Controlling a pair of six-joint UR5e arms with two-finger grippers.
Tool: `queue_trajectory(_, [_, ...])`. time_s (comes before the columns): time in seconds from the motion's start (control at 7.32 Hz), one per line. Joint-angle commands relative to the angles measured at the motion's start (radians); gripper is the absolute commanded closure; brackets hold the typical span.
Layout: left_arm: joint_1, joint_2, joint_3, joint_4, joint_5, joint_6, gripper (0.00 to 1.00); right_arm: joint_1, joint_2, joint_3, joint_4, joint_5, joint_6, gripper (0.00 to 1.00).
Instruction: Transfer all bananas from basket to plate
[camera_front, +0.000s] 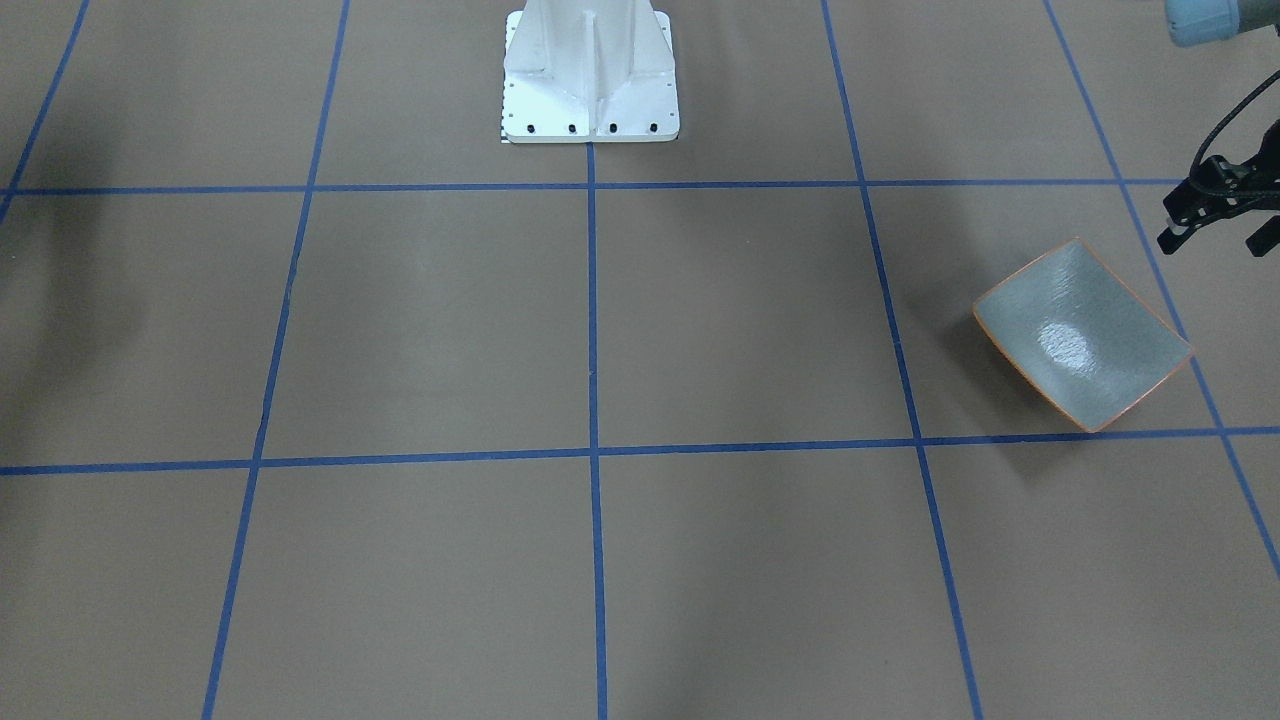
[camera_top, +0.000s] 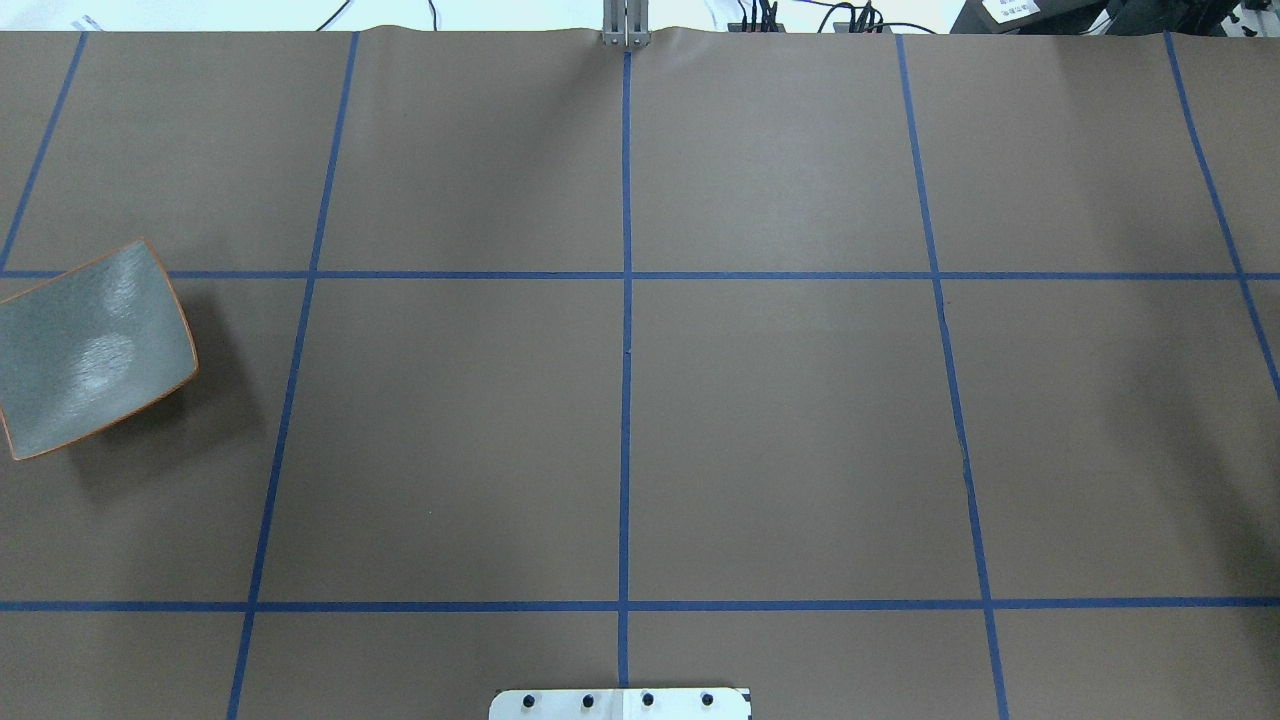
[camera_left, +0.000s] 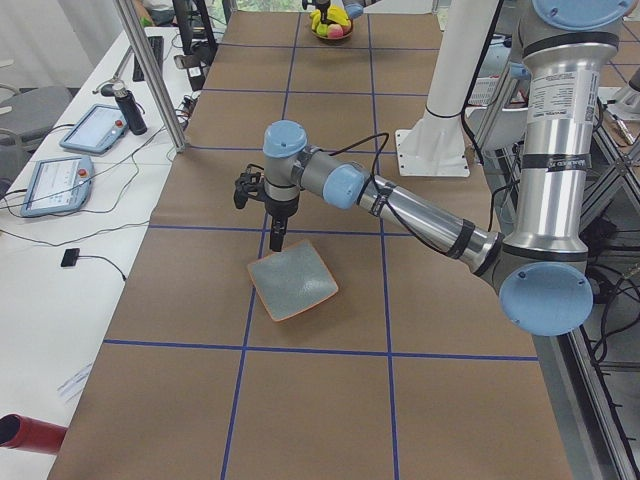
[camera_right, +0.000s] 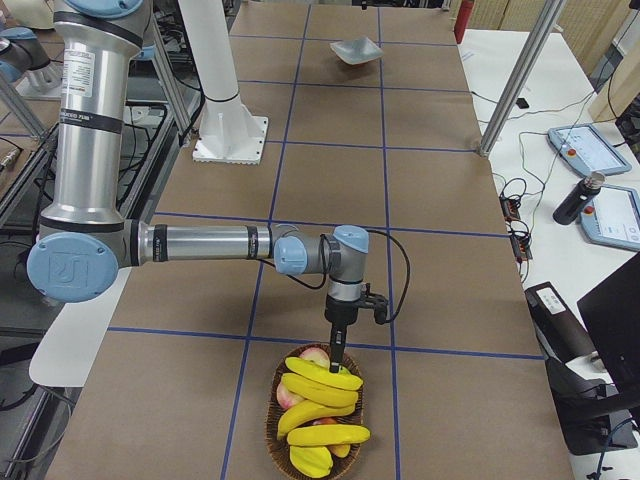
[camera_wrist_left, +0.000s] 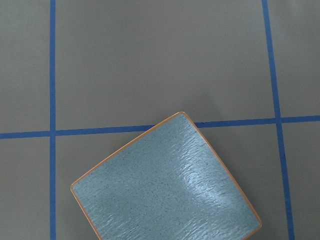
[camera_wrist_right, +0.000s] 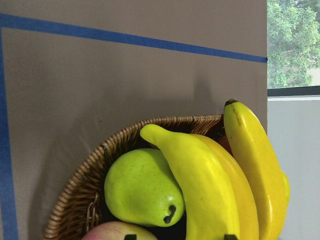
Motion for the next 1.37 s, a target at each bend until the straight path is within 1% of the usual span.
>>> queue_trajectory(0.0, [0.0,-0.001,-0.01,0.0,0.0,-0.02,0.0,0.001,-0.008,0.001,0.0,-0.022,-0.003,0.34])
queue_trajectory(0.96, [0.0,0.001,-0.024,0.001,0.001,-0.021,0.0,0.001,-0.013,-0.018,0.0,-0.022,0.011,0.34])
queue_trajectory(1.09, [0.0,0.001,-0.024,0.001,0.001,-0.023,0.0,0.001,-0.013,-0.018,0.0,-0.022,0.008,0.38])
queue_trajectory(1.23, [0.0,0.001,-0.024,0.001,0.0,-0.023,0.01,0.001,-0.013,-0.021,0.0,-0.022,0.009,0.51])
